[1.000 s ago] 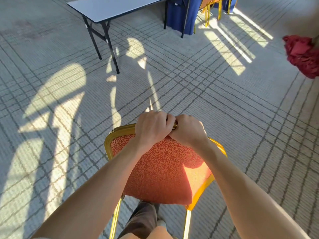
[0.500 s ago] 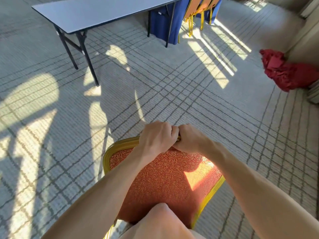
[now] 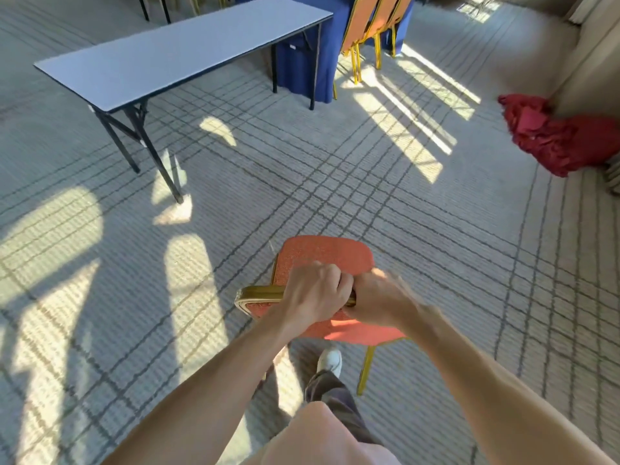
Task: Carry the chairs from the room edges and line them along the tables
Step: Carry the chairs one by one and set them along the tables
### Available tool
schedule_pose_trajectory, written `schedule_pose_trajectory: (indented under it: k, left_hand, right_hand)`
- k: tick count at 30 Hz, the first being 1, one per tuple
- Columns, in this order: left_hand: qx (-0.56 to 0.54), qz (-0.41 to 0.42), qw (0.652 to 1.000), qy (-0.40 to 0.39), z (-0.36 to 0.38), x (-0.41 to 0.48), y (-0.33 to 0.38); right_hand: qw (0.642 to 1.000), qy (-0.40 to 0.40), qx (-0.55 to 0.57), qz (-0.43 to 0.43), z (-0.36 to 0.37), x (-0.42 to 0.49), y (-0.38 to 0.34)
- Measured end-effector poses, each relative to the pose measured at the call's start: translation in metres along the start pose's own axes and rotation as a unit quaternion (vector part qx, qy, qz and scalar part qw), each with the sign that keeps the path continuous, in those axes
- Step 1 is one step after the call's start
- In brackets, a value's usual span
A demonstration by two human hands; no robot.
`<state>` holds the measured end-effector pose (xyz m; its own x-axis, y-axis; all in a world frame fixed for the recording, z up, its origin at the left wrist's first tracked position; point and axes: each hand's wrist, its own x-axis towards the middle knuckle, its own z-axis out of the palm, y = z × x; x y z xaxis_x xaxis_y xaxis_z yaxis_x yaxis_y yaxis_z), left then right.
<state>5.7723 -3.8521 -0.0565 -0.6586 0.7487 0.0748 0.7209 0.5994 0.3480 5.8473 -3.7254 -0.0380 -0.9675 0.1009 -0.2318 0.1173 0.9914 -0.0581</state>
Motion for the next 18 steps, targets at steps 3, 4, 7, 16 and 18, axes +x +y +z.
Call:
schedule_pose_trajectory:
  k: [3, 4, 7, 16, 18]
  left_hand:
    - [-0.021, 0.024, 0.999, -0.023, 0.018, 0.031, -0.009]
    - [-0.036, 0.018, 0.999, -0.020, 0.020, 0.044, -0.011]
    - [-0.050, 0.006, 0.999, 0.005, 0.021, 0.096, -0.012]
    - [-0.035, -0.040, 0.996, 0.066, -0.008, 0.280, -0.039]
    - [-0.035, -0.042, 0.996, 0.066, -0.014, 0.308, -0.043]
  right_hand:
    - [0.999, -0.019, 0.024, -0.020, 0.007, 0.030, 0.028]
    - [0.999, -0.024, 0.022, -0.028, 0.003, 0.041, 0.038]
    - [1.000, -0.002, 0.023, -0.017, -0.013, 0.081, 0.077]
    - [0.980, 0.146, 0.121, 0.053, -0.063, 0.217, 0.159]
    - [0.980, 0.146, 0.127, 0.045, -0.075, 0.240, 0.174]
